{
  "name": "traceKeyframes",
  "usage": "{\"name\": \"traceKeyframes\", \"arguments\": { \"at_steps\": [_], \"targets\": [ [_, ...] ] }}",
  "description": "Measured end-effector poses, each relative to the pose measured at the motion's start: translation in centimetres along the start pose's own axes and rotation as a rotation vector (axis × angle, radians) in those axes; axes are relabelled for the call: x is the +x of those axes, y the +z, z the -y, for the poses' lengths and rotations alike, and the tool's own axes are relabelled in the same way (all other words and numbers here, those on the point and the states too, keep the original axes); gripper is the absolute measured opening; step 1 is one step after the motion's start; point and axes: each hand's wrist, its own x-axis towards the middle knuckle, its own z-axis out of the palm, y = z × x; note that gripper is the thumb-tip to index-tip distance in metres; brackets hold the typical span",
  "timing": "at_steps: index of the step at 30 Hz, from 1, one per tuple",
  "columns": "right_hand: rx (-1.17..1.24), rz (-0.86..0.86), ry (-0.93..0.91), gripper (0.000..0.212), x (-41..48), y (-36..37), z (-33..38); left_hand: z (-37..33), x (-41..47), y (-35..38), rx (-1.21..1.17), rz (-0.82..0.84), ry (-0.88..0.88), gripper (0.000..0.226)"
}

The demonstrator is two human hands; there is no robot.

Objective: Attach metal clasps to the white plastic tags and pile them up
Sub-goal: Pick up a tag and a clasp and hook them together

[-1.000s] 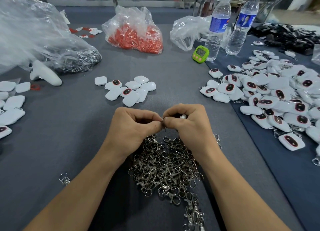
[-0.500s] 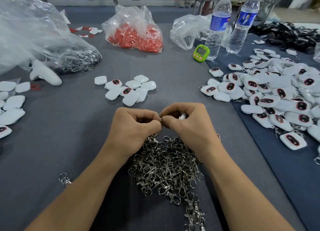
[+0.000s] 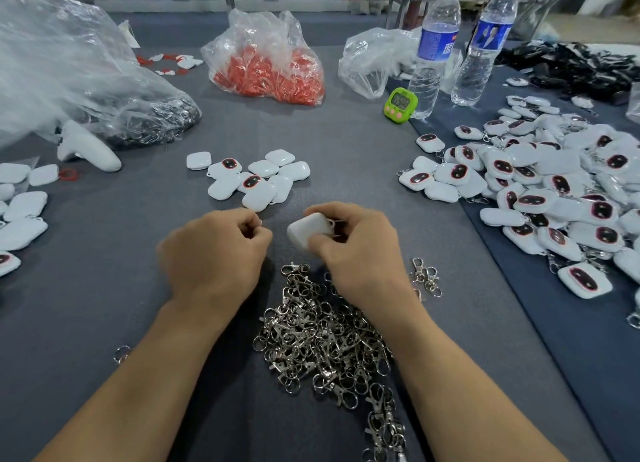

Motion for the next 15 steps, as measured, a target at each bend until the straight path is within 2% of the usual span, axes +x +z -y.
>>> {"name": "traceKeyframes", "arguments": {
  "at_steps": [5, 10, 13, 15],
  "targets": [
    [-0.160, 0.053, -0.124, 0.018, -0.4, 1.9, 0.8, 0.1, 0.0, 0.1, 0.027, 0.049, 0.064, 0.019],
    [-0.364, 0.247, -0.219, 0.019, -1.2, 0.9, 0.4, 0.3, 0.2, 0.3, -0.037, 0.084, 0.072, 0.010],
    [-0.382, 0.412, -0.210, 0.019, -1.0, -0.9, 0.6, 0.3, 0.1, 0.4, -0.100, 0.107, 0.098, 0.006],
    [-0.248, 0.507, -0.135, 0.021, -0.6, -2.0, 0.8, 0.2, 0.0, 0.4, -0.159, 0.152, 0.137, 0.005]
  ]
}}
